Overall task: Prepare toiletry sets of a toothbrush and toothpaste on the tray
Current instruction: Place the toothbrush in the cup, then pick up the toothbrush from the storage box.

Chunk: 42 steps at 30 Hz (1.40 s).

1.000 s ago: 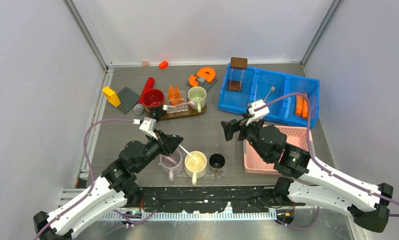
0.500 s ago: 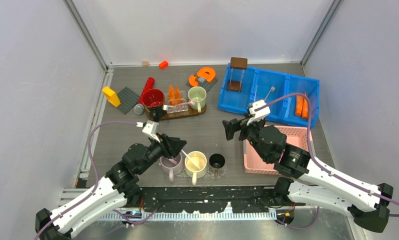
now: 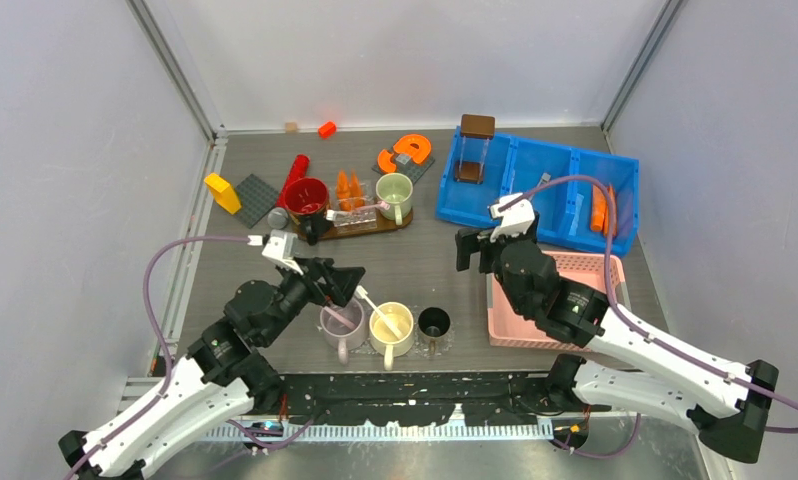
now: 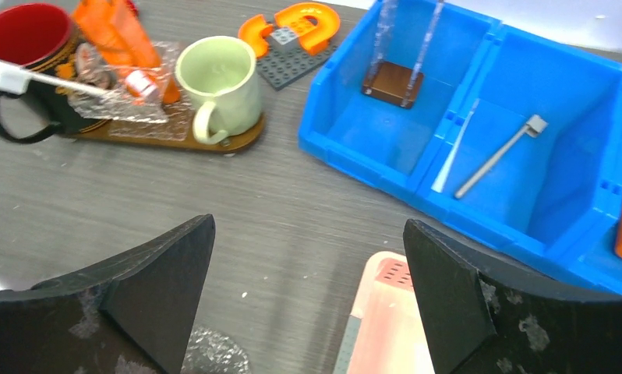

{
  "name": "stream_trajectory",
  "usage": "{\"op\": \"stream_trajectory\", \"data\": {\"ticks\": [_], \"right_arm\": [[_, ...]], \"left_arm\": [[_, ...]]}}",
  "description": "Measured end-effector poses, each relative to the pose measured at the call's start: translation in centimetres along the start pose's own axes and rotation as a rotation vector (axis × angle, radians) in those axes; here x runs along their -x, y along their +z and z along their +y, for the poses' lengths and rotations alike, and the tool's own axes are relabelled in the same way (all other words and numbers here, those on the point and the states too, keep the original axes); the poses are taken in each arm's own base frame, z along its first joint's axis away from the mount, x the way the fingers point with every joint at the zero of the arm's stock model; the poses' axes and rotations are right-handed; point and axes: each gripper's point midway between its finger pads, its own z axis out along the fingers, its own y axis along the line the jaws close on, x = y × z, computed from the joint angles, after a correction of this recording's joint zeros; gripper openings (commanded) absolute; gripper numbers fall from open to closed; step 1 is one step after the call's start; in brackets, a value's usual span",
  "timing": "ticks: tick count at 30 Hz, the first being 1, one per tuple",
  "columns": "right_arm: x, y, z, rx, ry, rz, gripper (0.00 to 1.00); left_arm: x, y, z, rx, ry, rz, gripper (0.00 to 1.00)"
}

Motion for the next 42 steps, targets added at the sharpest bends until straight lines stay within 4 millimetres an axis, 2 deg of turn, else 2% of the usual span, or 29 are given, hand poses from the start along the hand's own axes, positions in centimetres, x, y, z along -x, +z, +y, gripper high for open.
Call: {"op": "stream_trajectory", "data": {"ticks": [3, 9, 18, 23, 28, 31, 37, 42], "right_arm": [[0.1, 1.0, -1.7, -0.07, 0.01, 0.02, 0.97], [0.4, 2.7, -6.3, -0.223, 0.085, 0.059, 0.96], [-0.6, 5.6, -13.0, -0.434, 0.208, 0.166, 0.92], [-1.6, 8.3, -16.5, -0.543, 0.302, 0.239, 0.89], [-4.2, 10.9, -19.2, -0.615, 0.364, 0.338, 0.82], [-6.1, 12.3, -20.8, -0.646, 0.401, 0.395, 0.77], [-9.8, 15.3, -23.1, -0.677, 0.465, 0.498, 0.69], [-13.0, 17.6, -23.5, -0.668, 0.489, 0.581, 0.64]], "left_arm": [[1.9, -0.4, 0.0, 0.041, 0.032, -0.011, 0.9], [4.8, -0.4, 0.1, 0.129, 0.141, -0.001, 0.92], [6.8, 0.4, 1.7, 0.259, 0.31, 0.06, 0.94], [8.7, 0.7, 2.6, 0.32, 0.383, 0.082, 0.94], [10.5, 0.5, 3.9, 0.377, 0.445, 0.076, 0.94], [10.8, 0.4, 4.5, 0.399, 0.487, 0.079, 0.94], [8.8, 0.6, 6.6, 0.438, 0.533, 0.125, 0.93], [7.7, 0.3, 7.7, 0.458, 0.558, 0.144, 0.93]]}}
